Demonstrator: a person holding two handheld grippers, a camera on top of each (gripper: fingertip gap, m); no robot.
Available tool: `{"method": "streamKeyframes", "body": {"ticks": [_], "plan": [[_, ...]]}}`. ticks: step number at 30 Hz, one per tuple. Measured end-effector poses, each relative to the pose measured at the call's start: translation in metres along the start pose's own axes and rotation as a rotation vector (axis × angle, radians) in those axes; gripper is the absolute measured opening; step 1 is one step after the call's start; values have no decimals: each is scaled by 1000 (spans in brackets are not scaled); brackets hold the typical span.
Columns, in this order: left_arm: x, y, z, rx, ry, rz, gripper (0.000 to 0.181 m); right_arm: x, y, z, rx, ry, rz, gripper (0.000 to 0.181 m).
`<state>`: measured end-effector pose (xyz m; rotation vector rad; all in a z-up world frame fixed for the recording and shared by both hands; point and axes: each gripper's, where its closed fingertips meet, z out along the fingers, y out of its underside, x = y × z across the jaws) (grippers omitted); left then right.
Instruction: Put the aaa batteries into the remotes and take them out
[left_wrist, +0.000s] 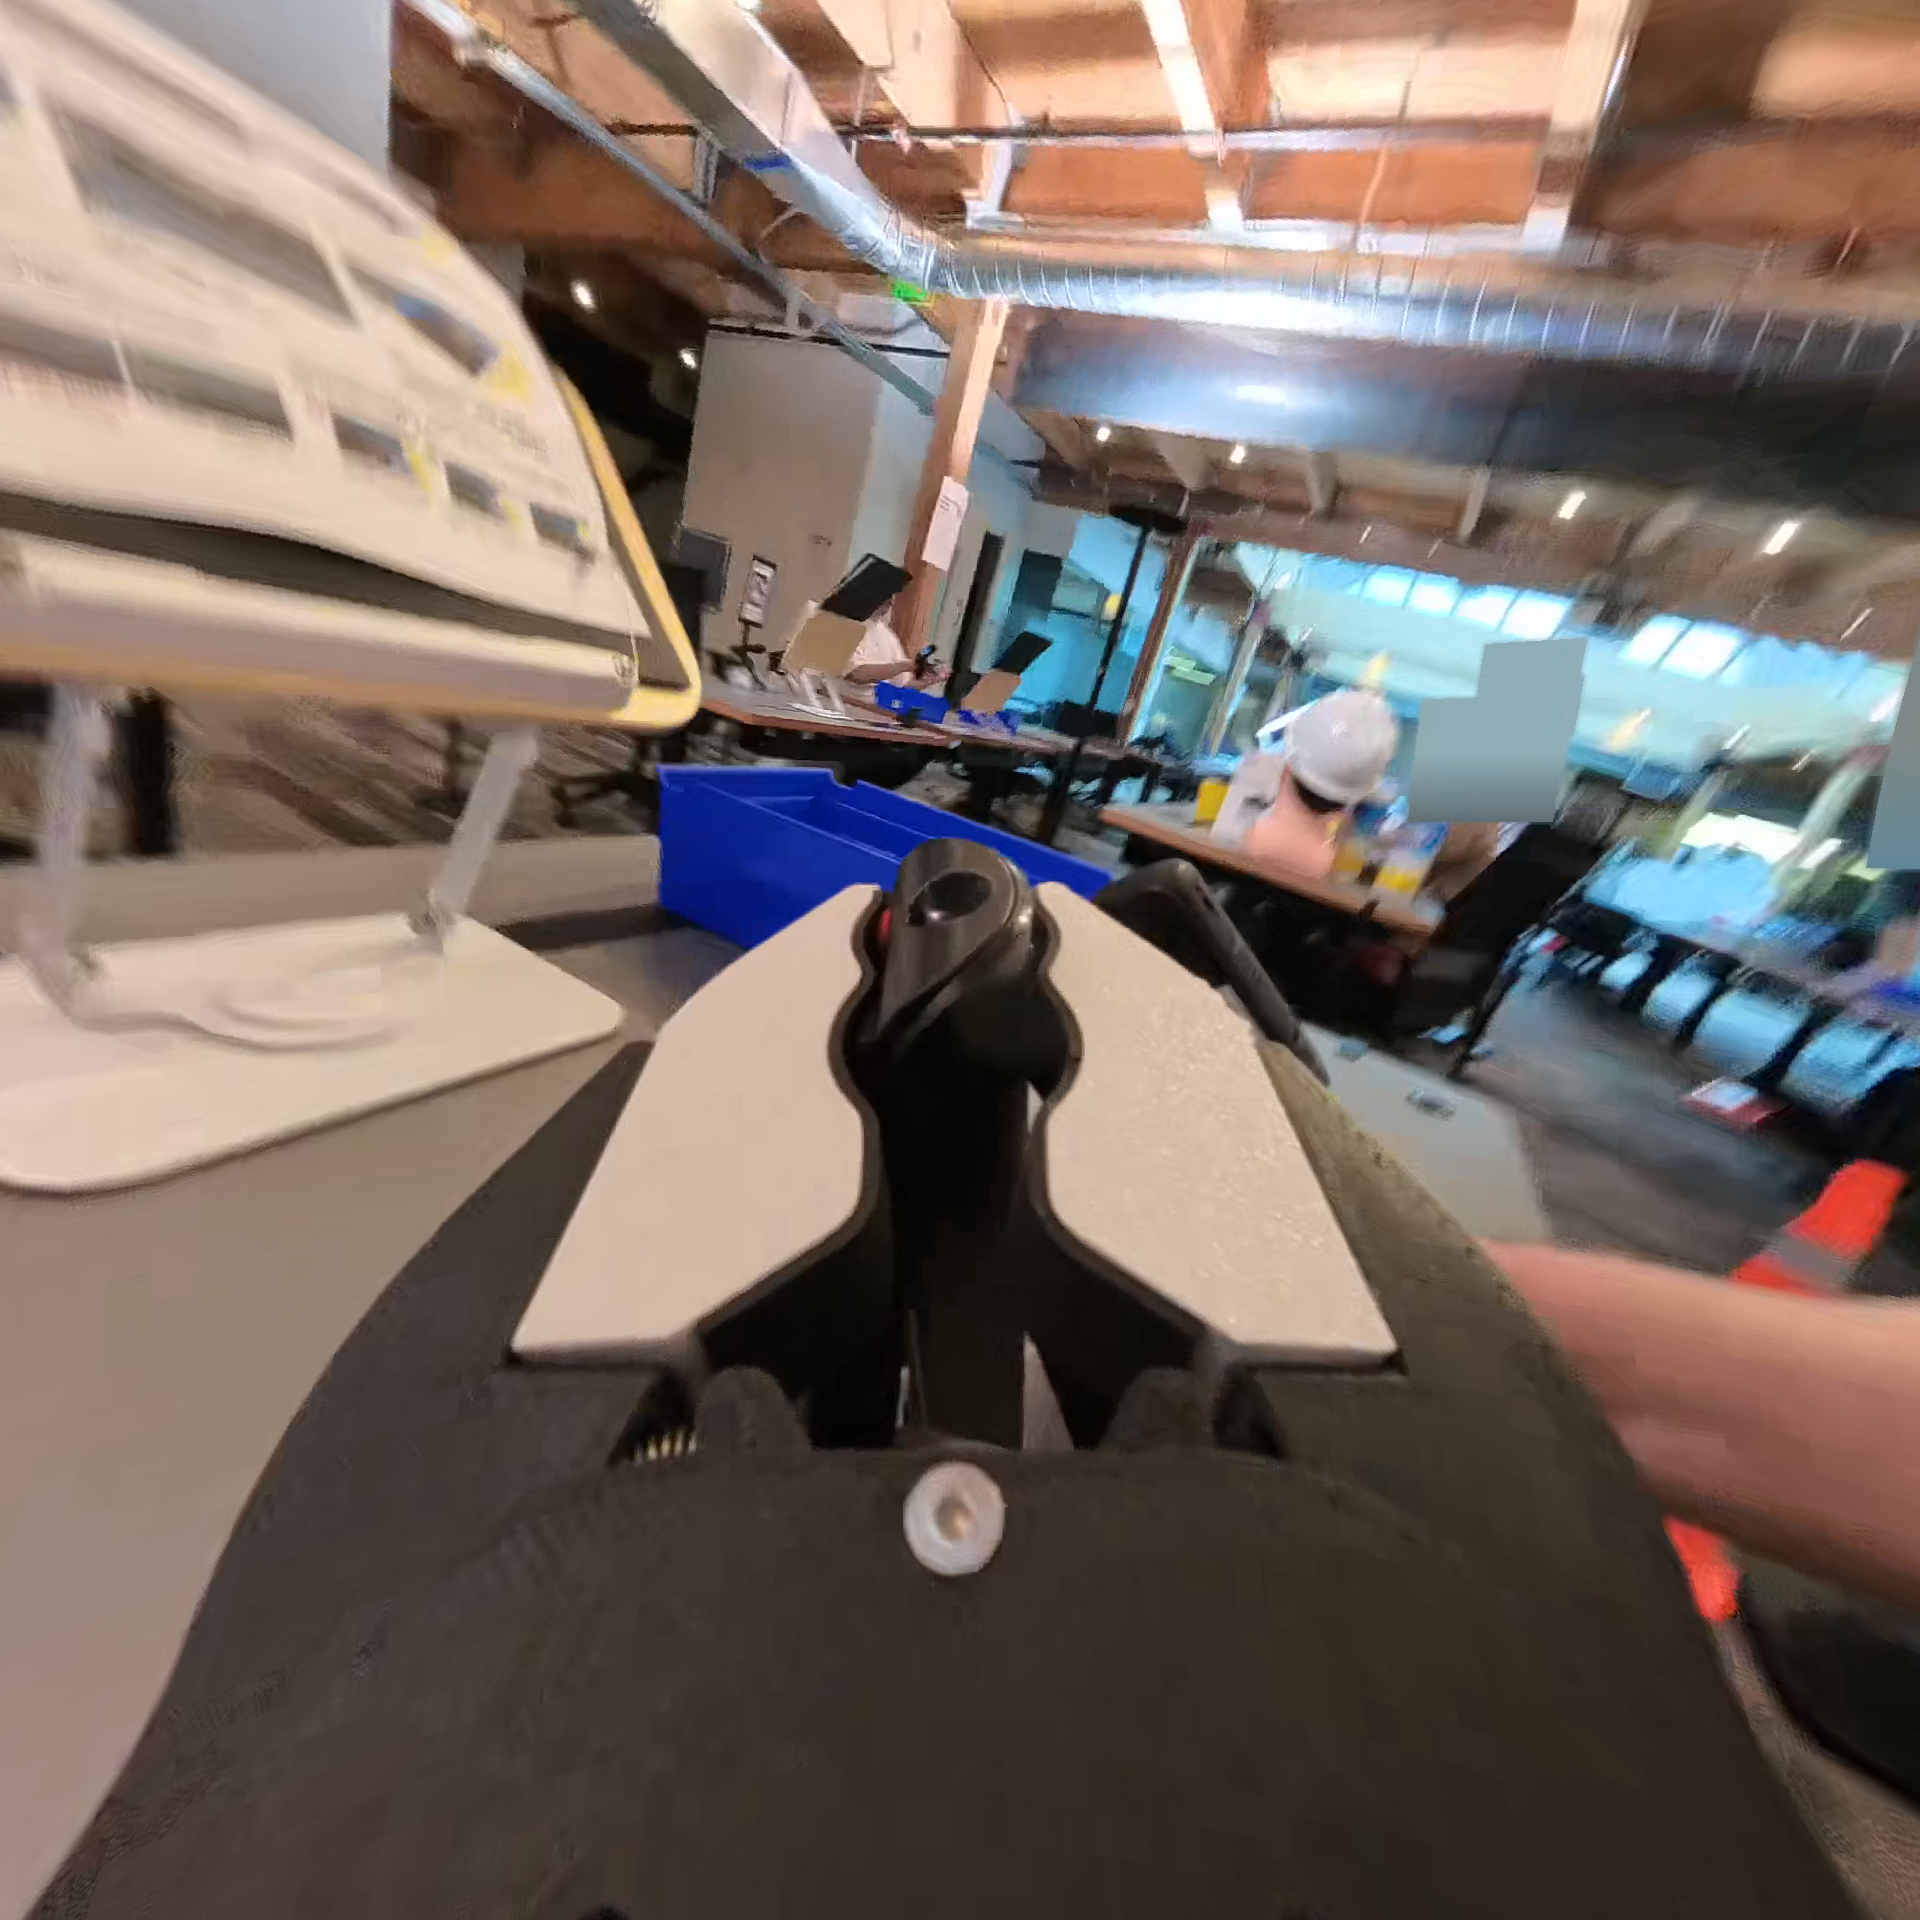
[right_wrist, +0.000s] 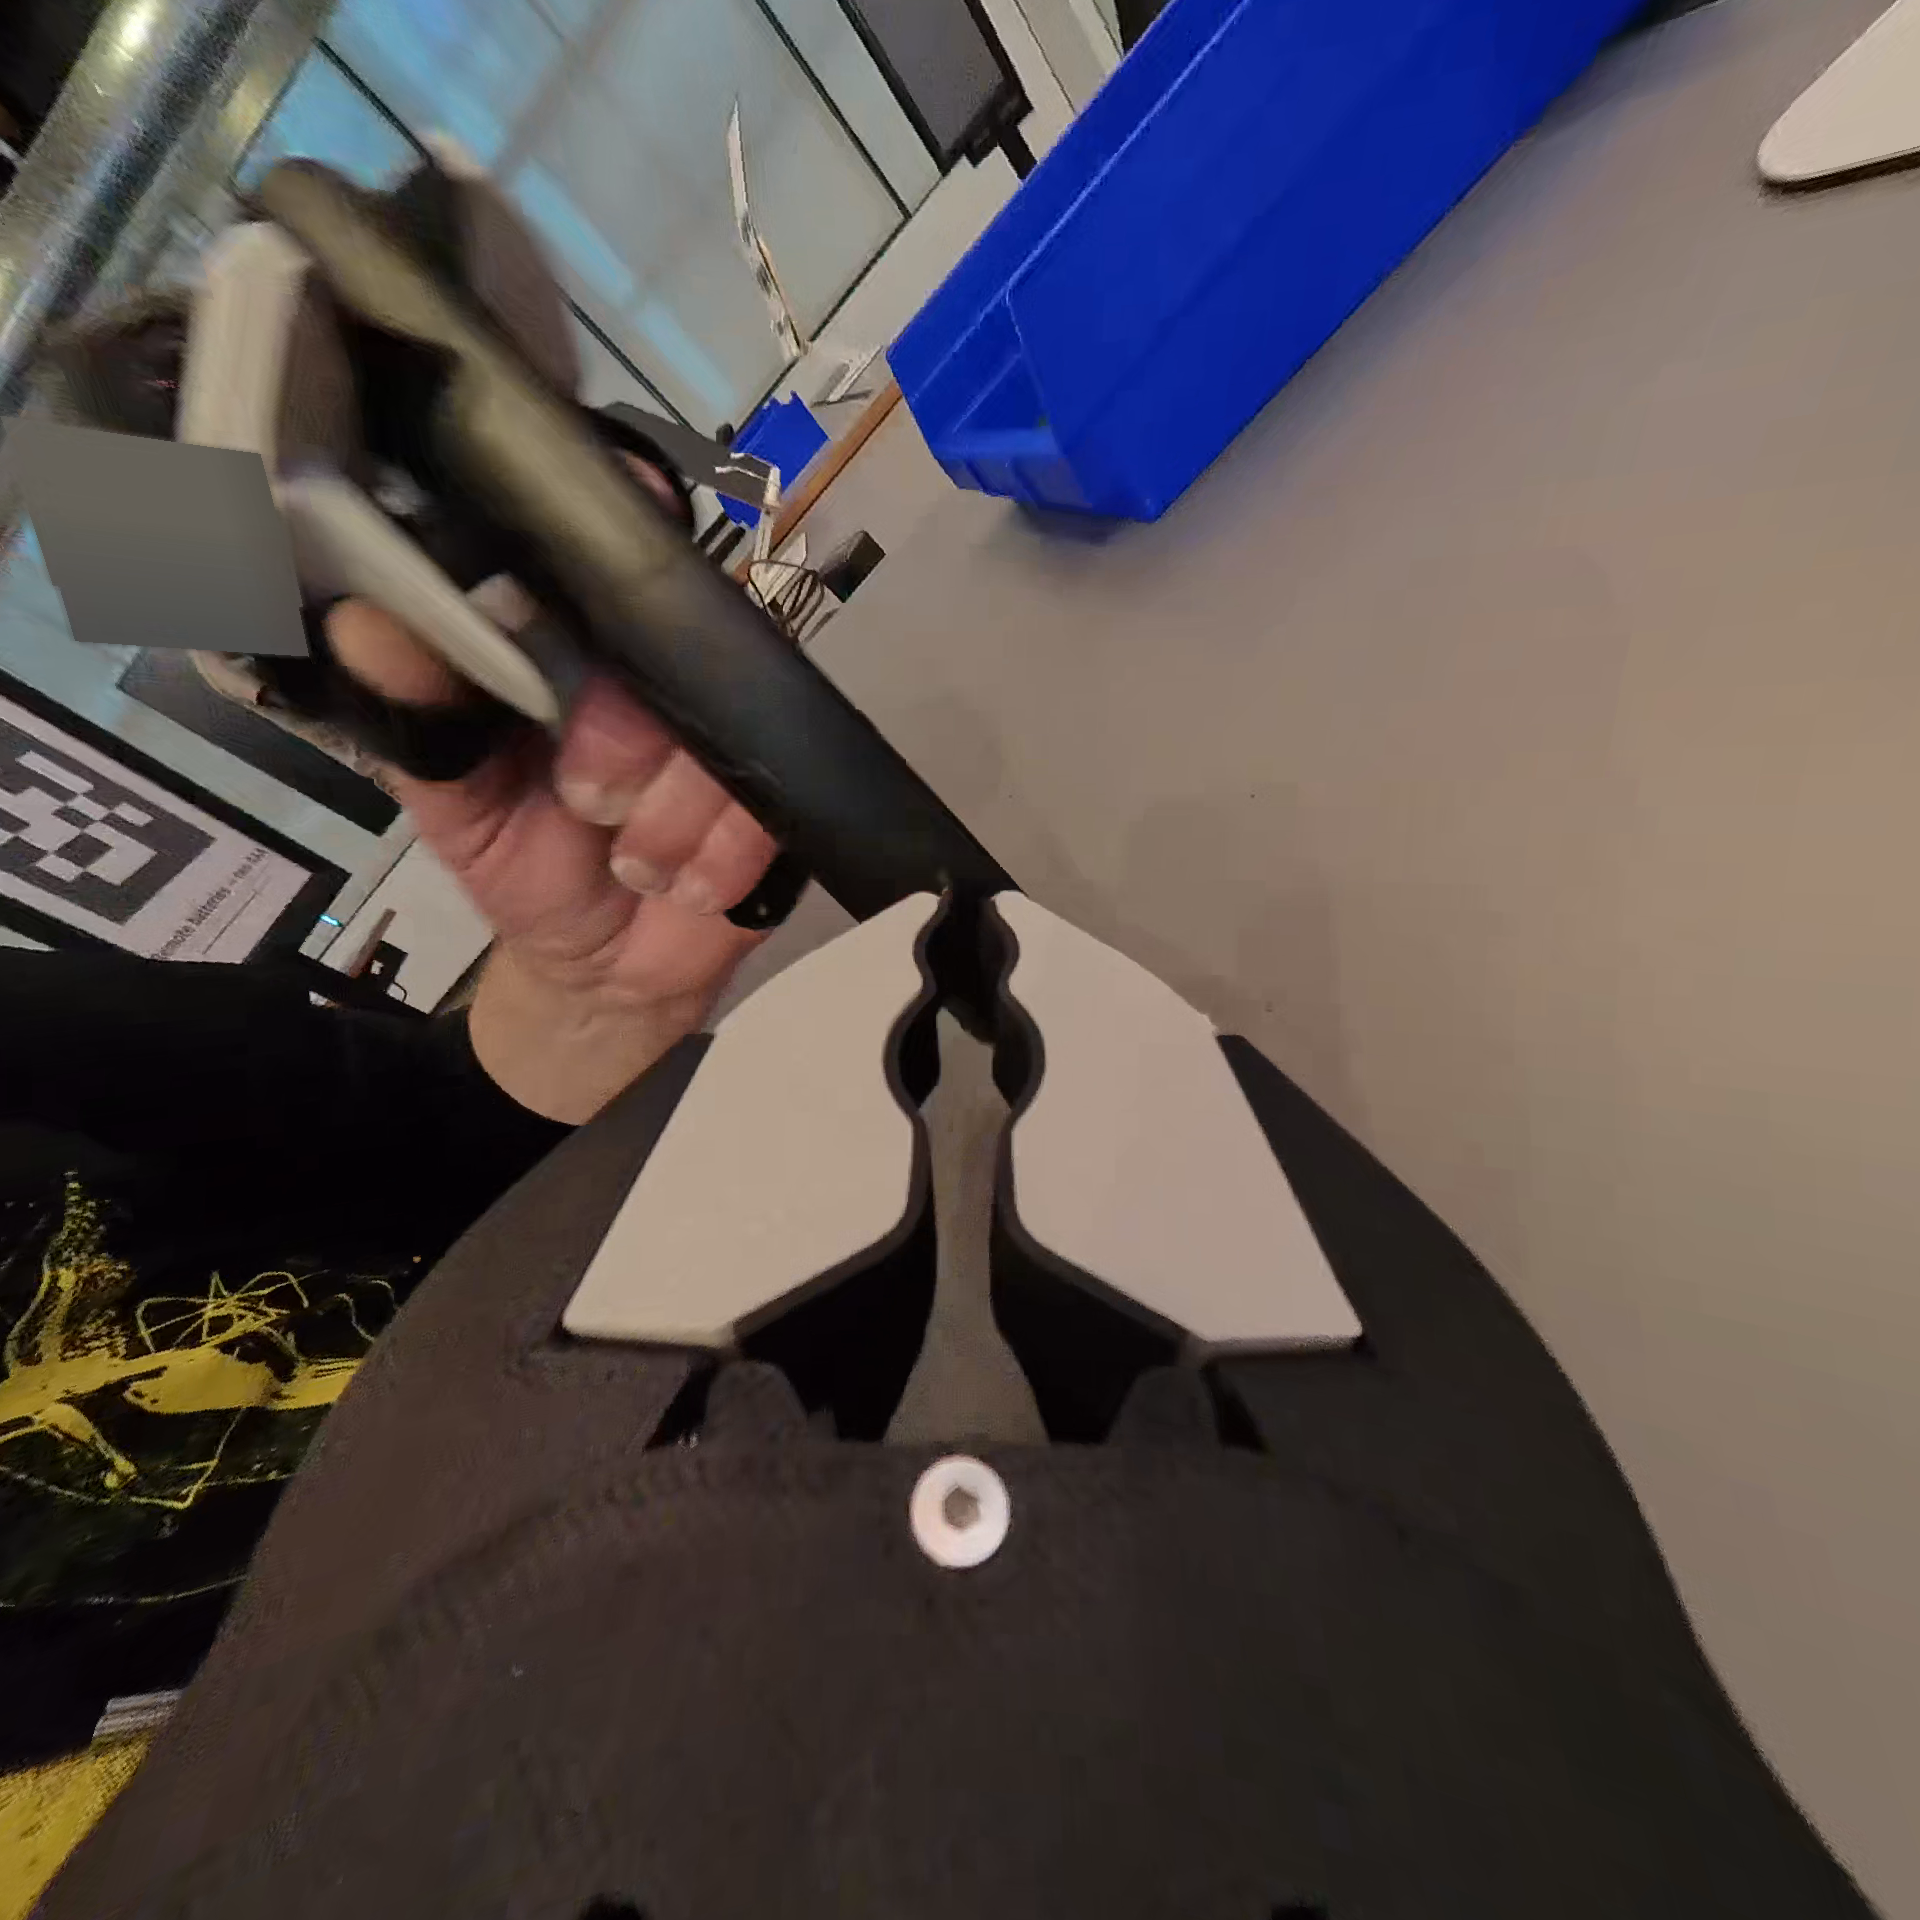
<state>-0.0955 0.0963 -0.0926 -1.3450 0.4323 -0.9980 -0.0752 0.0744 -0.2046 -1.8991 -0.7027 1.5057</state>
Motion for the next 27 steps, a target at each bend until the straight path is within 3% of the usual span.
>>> {"method": "streamKeyframes", "body": {"ticks": [5,9,12,13,18,23,27], "plan": [[-17,-5,0,78,29,-219,23,-8,4,-5,22,44,-71,56],[-14,-21,-3,201,139,-380,23,-25,7,-7,29,-84,-14,69],[-2,-24,2,242,212,-440,24,-48,9,-6,63,-218,-19,48],[2,-25,3,258,230,-427,24,-53,6,-9,87,-240,-51,25],[24,-11,5,106,334,-294,29,-58,4,-35,30,-255,-151,23],[57,37,5,-249,428,-33,45,-53,17,-76,-236,-332,-148,23],[76,61,5,-365,468,47,54,-56,18,-107,-360,-462,-119,23]]}}
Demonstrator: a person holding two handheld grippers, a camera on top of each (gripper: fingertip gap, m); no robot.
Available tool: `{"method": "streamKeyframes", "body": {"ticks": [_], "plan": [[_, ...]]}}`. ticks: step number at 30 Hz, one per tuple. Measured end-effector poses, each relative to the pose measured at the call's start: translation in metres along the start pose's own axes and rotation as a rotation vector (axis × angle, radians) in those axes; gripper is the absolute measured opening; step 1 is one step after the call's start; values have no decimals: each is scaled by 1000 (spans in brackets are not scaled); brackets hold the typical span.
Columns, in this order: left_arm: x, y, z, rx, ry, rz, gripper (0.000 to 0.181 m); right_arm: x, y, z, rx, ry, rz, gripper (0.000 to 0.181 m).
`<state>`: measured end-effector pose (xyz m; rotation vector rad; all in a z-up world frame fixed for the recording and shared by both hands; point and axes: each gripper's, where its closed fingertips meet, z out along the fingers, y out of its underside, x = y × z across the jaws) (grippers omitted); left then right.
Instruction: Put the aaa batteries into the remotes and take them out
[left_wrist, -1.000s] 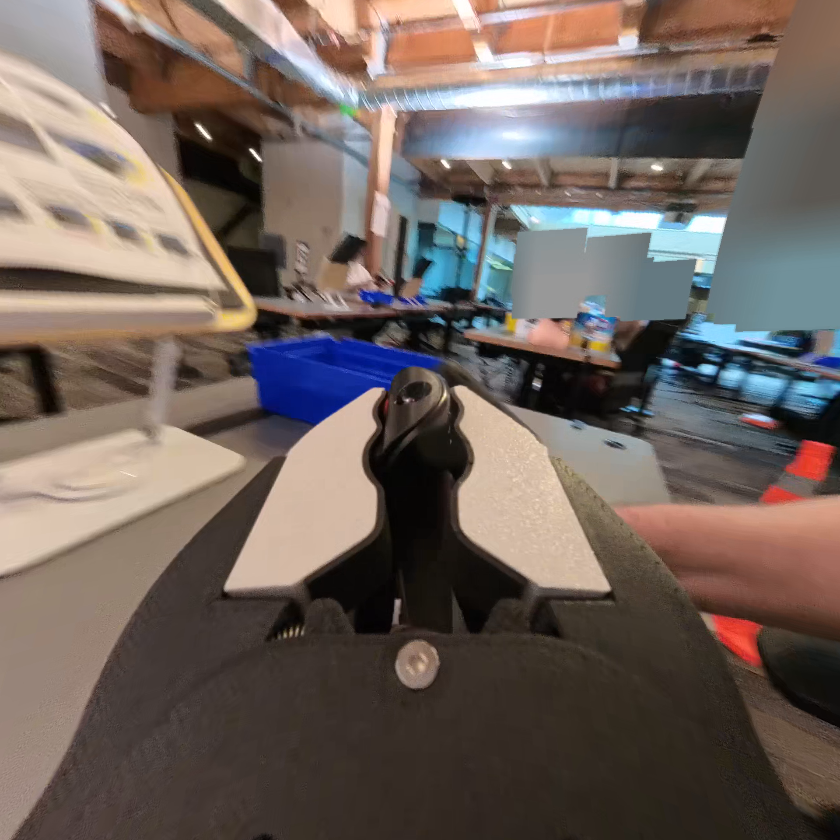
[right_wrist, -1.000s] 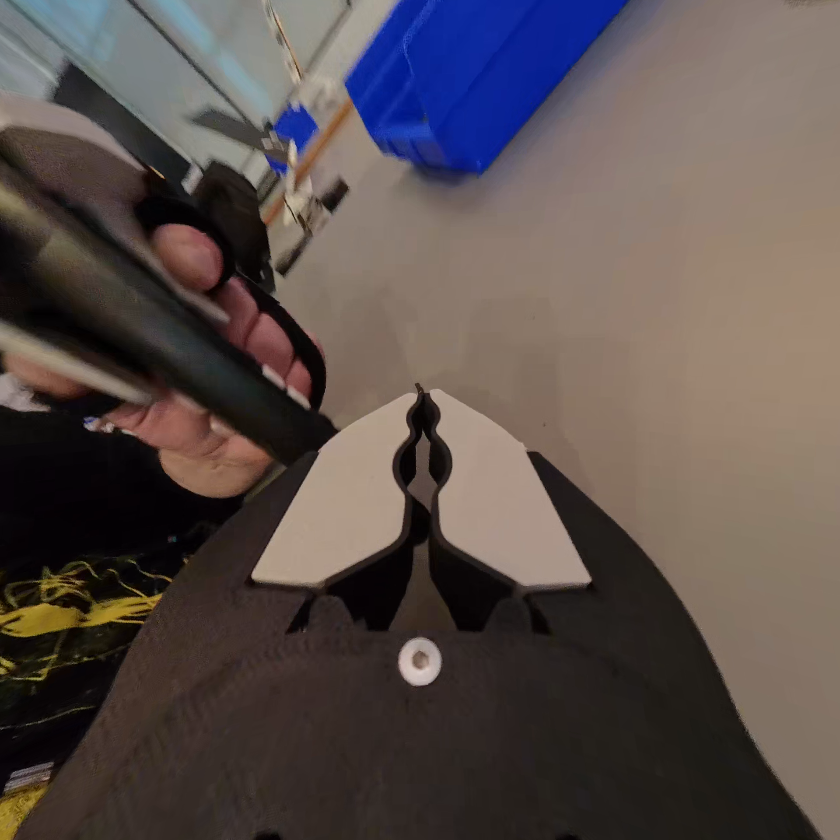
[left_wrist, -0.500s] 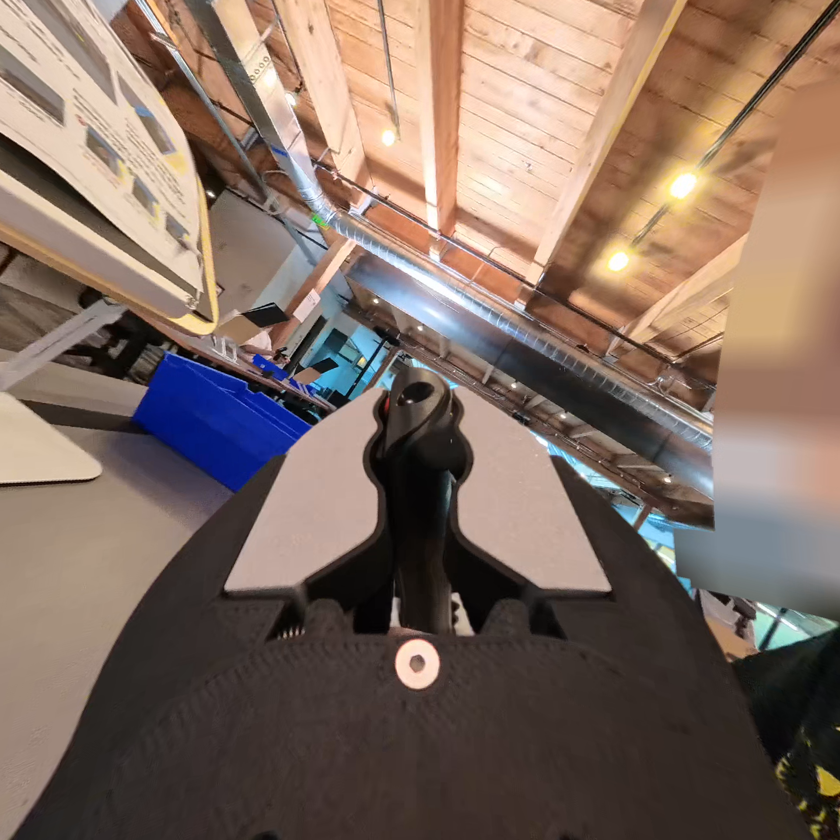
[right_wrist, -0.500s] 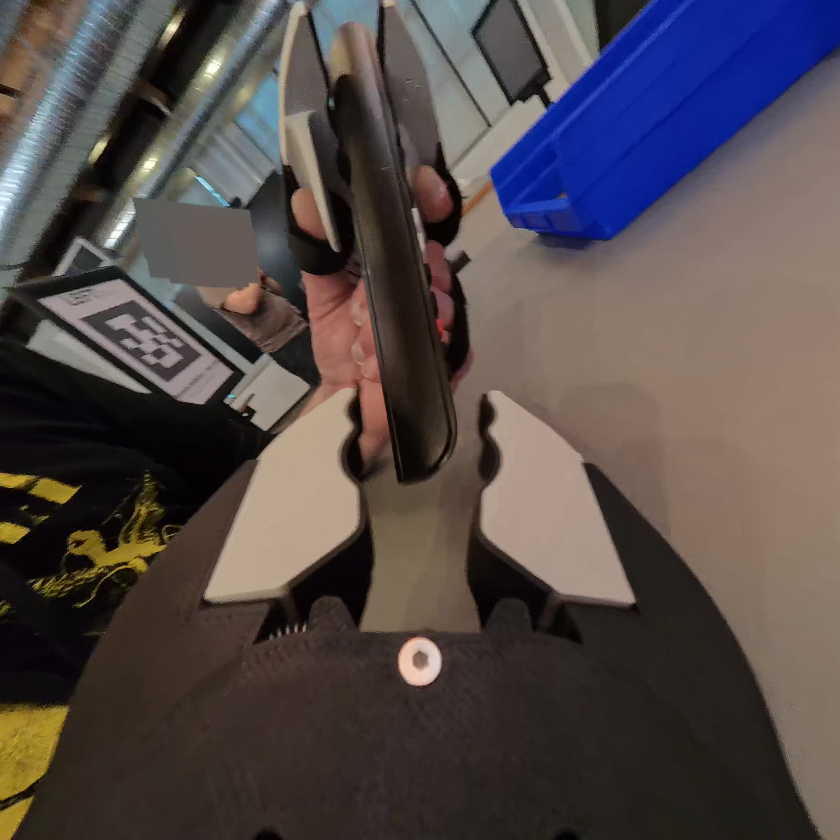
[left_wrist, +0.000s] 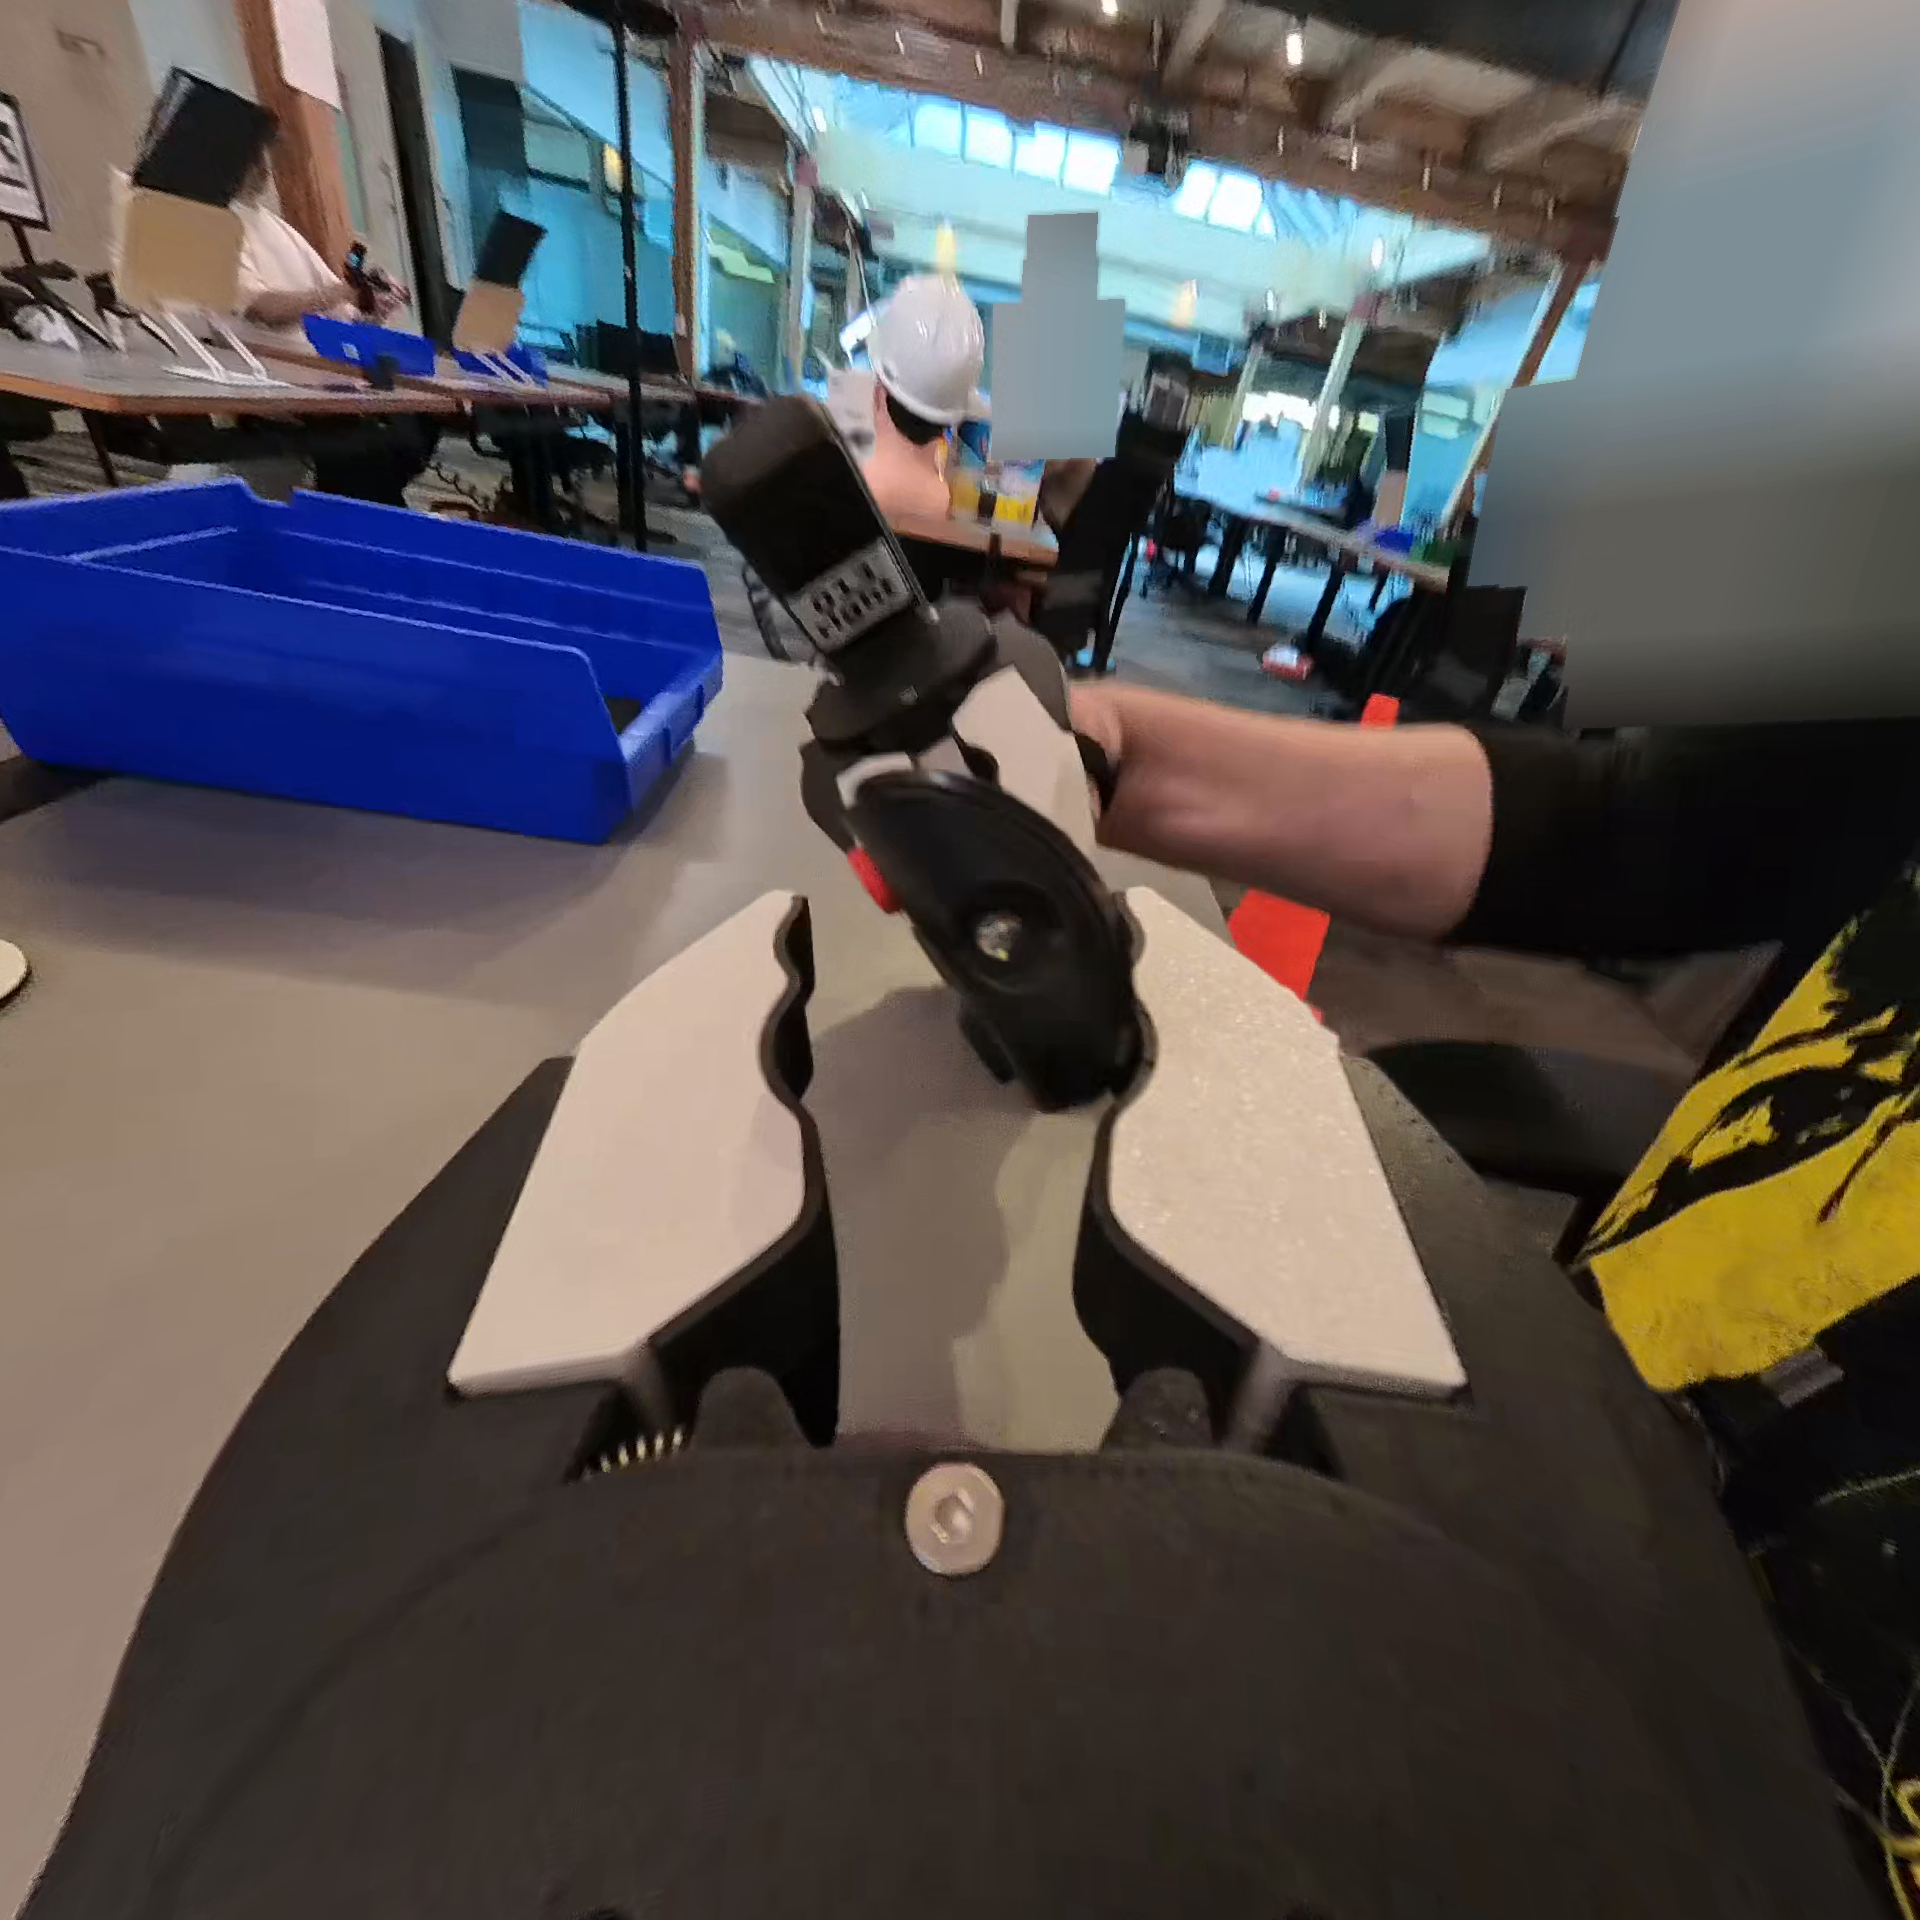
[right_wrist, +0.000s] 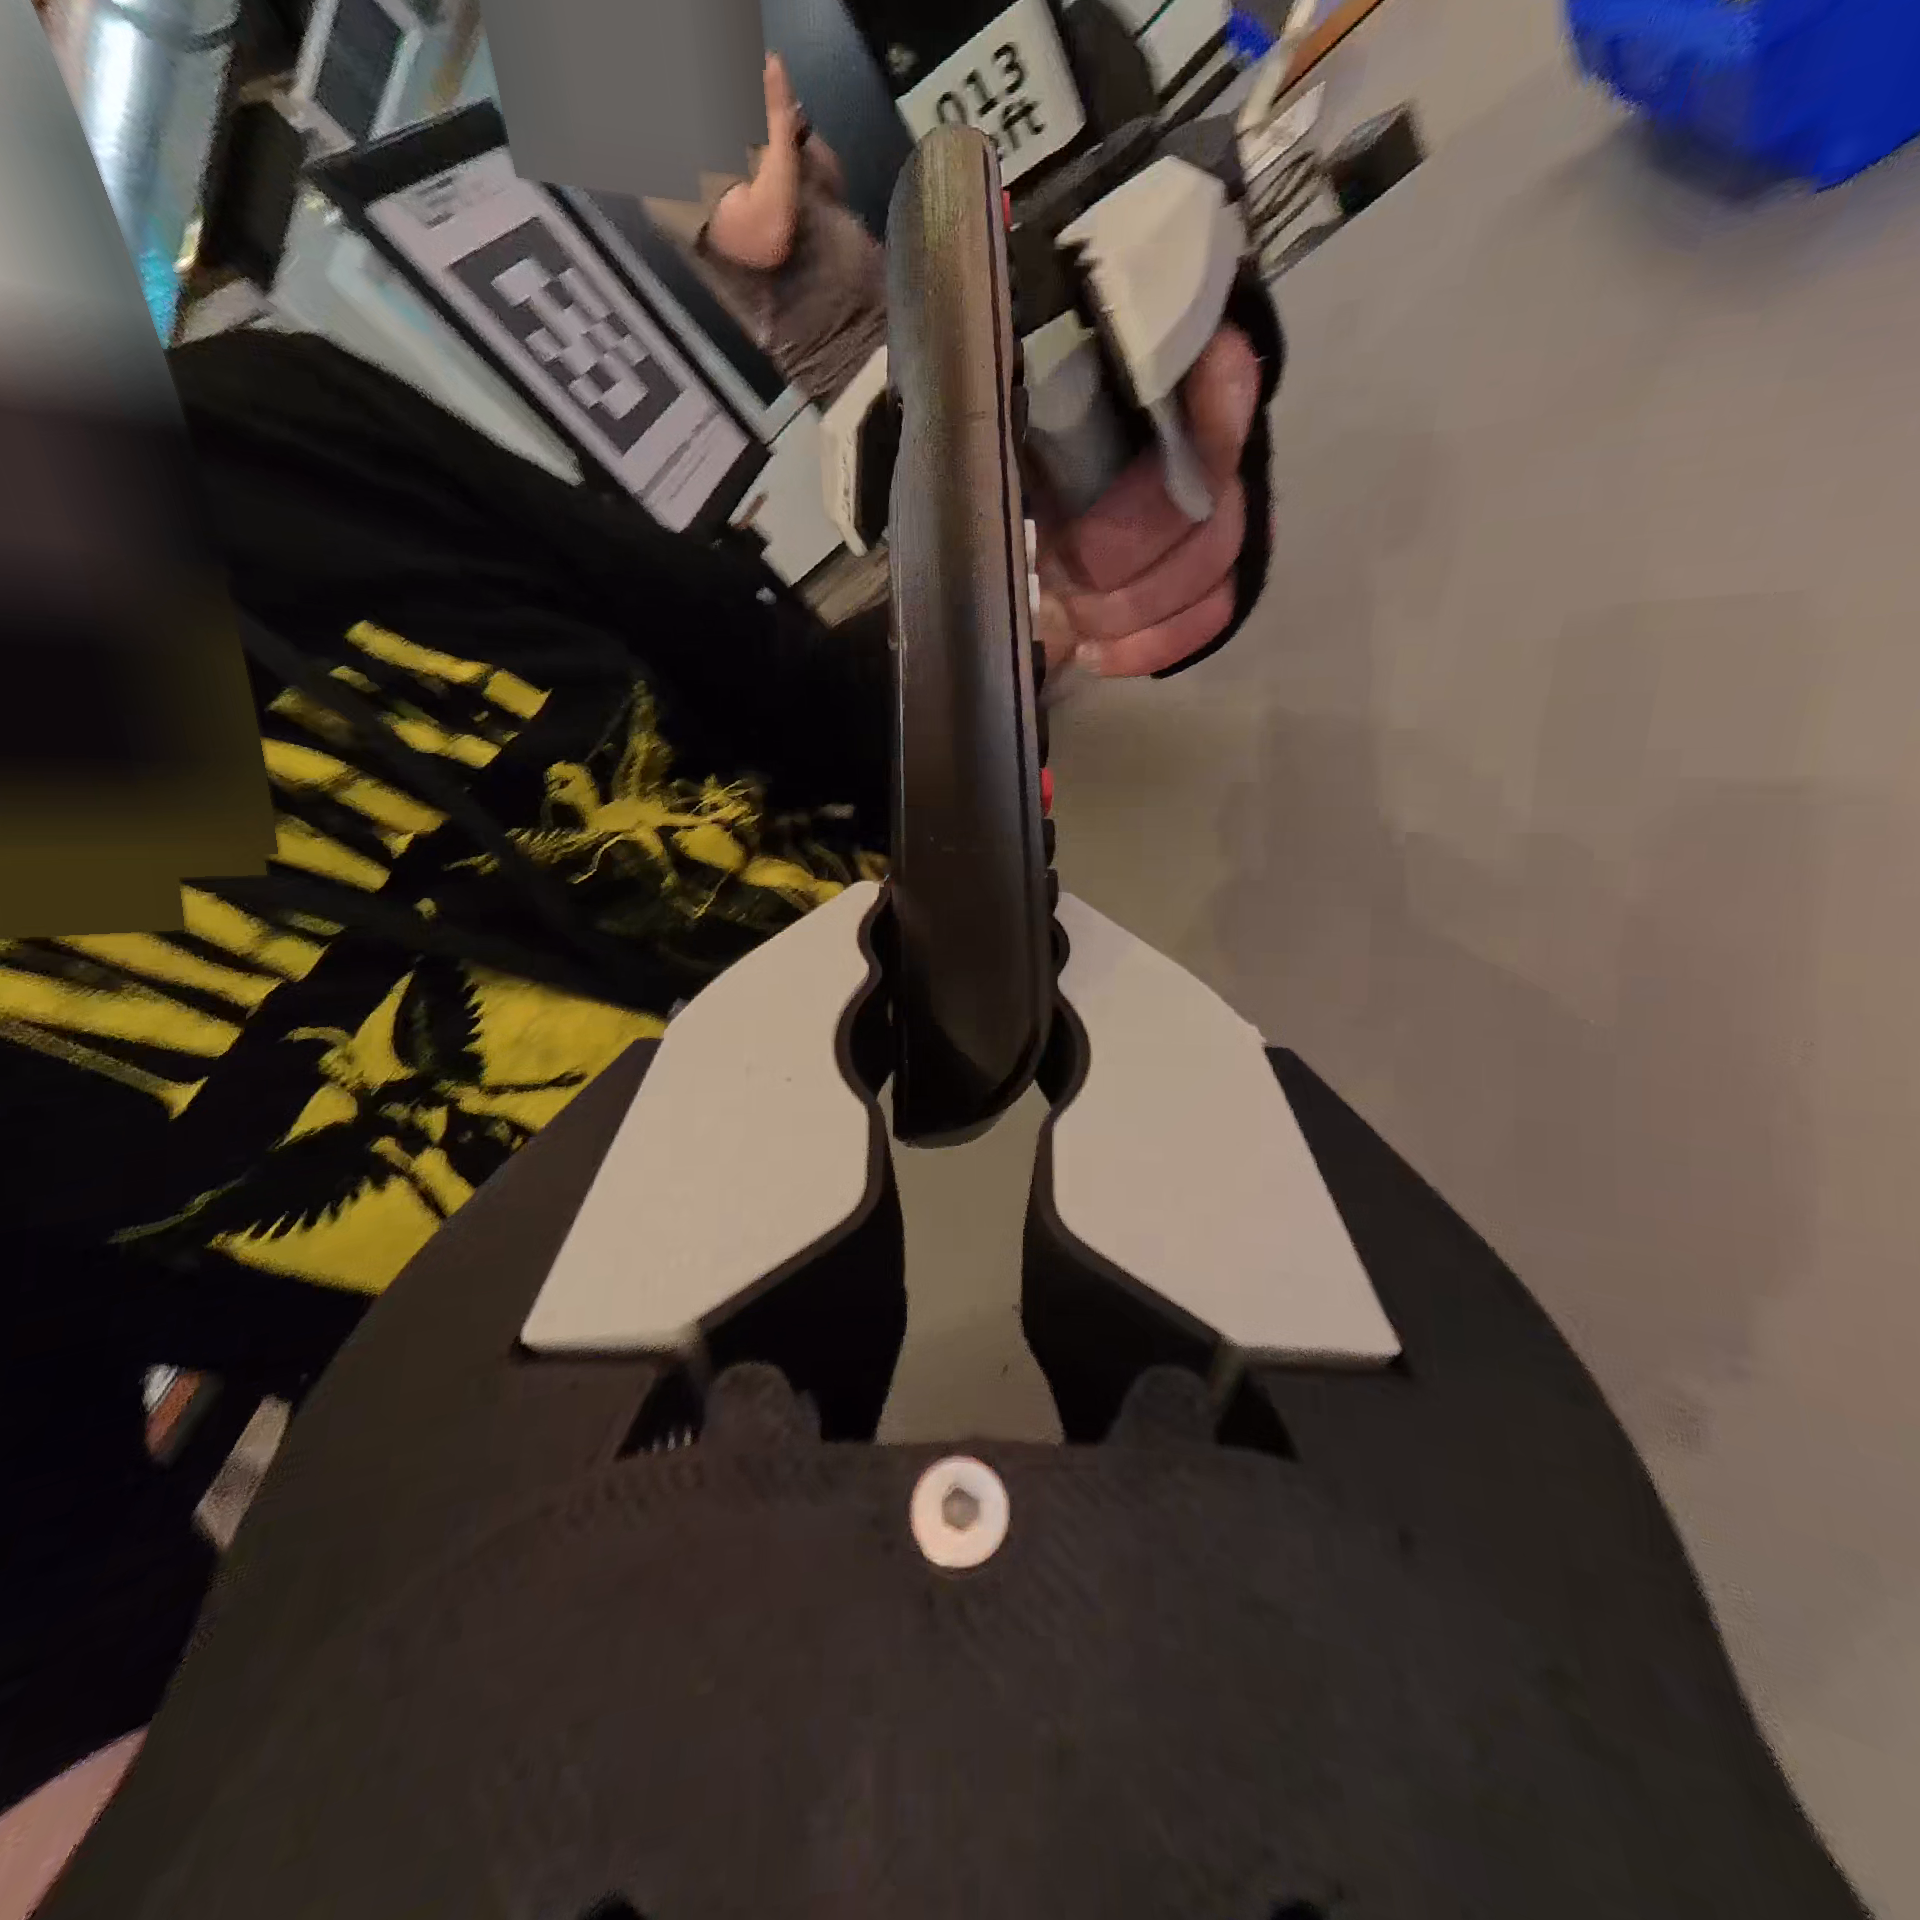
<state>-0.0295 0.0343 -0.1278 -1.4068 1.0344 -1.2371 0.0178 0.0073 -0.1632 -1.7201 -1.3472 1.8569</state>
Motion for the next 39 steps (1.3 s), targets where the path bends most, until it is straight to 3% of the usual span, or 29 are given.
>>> {"method": "streamKeyframes", "body": {"ticks": [3,5,10,18,21,25,30,32,37,39], "plan": [[2,16,11,-128,-58,165,75,-5,8,-9,-65,-67,17,23],[-2,23,14,-203,-123,309,79,-6,15,-13,-100,-109,65,23],[-19,46,23,-428,-212,649,104,11,39,-28,-178,-81,206,23],[-40,88,33,-732,-197,751,63,23,52,-36,-148,-20,305,23],[-45,97,40,-735,-183,736,63,28,56,-42,-144,5,327,23],[-47,117,45,-845,-150,753,62,29,61,-45,-212,32,340,23],[-63,123,39,-922,-258,739,62,40,53,-48,-186,69,362,25],[-69,115,36,-915,-326,702,62,50,43,-48,-124,137,330,27],[-75,107,32,-920,-503,698,62,78,20,-55,15,597,154,87],[-76,112,31,-945,-547,698,62,81,9,-58,125,777,72,99]]}}
